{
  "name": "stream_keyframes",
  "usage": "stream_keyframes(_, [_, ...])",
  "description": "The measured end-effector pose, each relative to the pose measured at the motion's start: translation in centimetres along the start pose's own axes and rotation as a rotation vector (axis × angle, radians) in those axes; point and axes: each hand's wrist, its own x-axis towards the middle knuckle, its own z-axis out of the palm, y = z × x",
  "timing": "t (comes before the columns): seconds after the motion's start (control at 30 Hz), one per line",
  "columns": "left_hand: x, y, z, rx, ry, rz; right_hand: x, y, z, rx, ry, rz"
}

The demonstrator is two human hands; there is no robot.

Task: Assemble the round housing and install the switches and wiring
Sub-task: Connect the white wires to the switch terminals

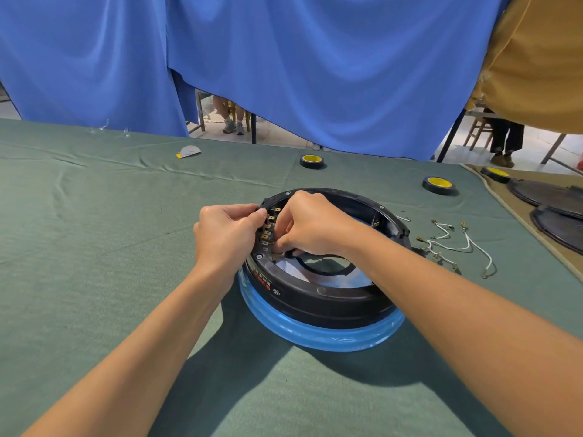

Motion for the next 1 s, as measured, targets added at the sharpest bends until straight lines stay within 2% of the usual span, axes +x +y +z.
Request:
stream_keyframes(0.23, [0.0, 0.0, 0.1, 0.012, 0.009, 0.009, -0.3, 0.2, 0.5, 0.007, 0.061, -0.06])
stream_keyframes(0.4, [0.0, 0.0, 0.0, 0.011, 0.009, 0.01, -0.2, 0.5, 0.2, -0.032, 0.037, -0.081])
stream_keyframes(0.5, [0.0, 0.0, 0.0, 0.014, 0.011, 0.011, -0.2, 0.8, -0.2, -0.037, 0.019, -0.069])
stream_keyframes(0.6, [0.0, 0.0, 0.0, 0.021, 0.016, 0.007, -0.2, 1.1, -0.6, 0.056, 0.003, -0.036])
stream_keyframes(0.73, [0.1, 0.0, 0.1, 0.019, 0.01, 0.003, -0.1, 1.2, -0.1, -0.019, 0.03, -0.046])
stream_keyframes(1.0, [-0.2, 0.2, 0.0, 0.016, 0.008, 0.0, 0.0, 0.6, 0.3, -0.017, 0.086, -0.061])
